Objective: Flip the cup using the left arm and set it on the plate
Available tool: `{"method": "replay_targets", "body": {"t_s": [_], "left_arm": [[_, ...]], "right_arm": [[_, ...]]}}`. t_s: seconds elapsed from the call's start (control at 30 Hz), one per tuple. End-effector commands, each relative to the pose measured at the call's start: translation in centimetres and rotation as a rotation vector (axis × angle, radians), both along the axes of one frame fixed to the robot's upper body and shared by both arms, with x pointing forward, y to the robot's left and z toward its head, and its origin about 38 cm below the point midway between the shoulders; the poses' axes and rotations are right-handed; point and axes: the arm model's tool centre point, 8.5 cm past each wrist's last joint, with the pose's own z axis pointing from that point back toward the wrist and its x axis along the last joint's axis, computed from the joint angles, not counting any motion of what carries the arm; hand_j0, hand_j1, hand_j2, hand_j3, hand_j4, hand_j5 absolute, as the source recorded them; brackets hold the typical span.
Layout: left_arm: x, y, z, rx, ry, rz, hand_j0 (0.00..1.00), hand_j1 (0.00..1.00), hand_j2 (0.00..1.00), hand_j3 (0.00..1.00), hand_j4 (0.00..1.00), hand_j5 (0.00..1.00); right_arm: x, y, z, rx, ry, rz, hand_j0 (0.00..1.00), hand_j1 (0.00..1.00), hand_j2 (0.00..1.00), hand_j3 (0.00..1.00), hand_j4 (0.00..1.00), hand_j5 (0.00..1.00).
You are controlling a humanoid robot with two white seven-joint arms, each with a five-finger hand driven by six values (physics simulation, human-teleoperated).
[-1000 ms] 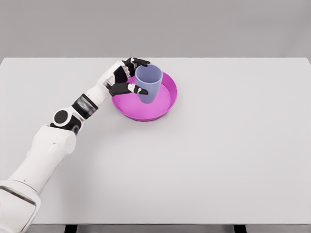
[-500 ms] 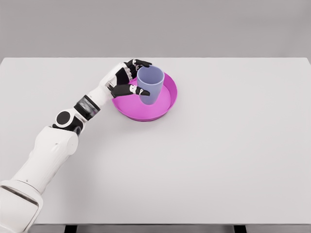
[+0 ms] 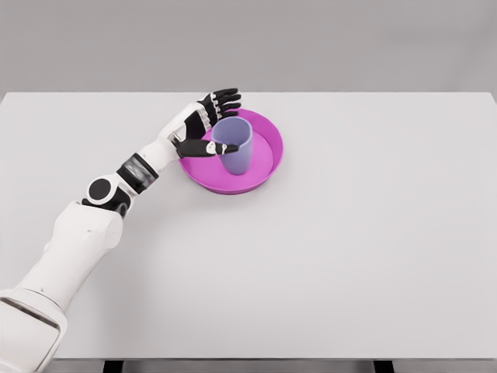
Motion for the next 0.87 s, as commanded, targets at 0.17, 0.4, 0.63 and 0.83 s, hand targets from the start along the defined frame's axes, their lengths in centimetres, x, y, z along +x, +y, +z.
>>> {"method": "replay_targets", "body": {"t_s": [0.17, 0.4, 0.63, 0.83], "left_arm": [[0.0, 0.7, 0.1, 0.005, -0.002, 0.009, 1.0, 1.0, 1.0, 1.0, 1.0, 1.0], [0.0, 3.6, 1.9, 0.028, -0.054, 0.026, 1.0, 1.0, 1.0, 1.0, 1.0, 1.0], [-6.6, 18.7, 9.4, 0.298, -0.193, 0.03, 1.0, 1.0, 1.0, 1.0, 1.0, 1.0], [-10.3, 23.1, 11.6, 0.372, -0.143, 0.023, 1.0, 1.0, 1.0, 1.0, 1.0, 1.0]], "right_arm": [[0.0, 0.0, 0.0, 0.002, -0.001, 0.0, 1.0, 1.0, 1.0, 1.0, 1.0, 1.0], [0.0, 0.0, 0.0, 0.0, 0.001, 0.0, 1.0, 1.0, 1.0, 1.0, 1.0, 1.0], [0.0, 0.0, 0.0, 0.0, 0.001, 0.001, 1.0, 1.0, 1.0, 1.0, 1.0, 1.0], [0.0, 0.0, 0.0, 0.0, 0.001, 0.0, 1.0, 1.0, 1.0, 1.0, 1.0, 1.0]]}}
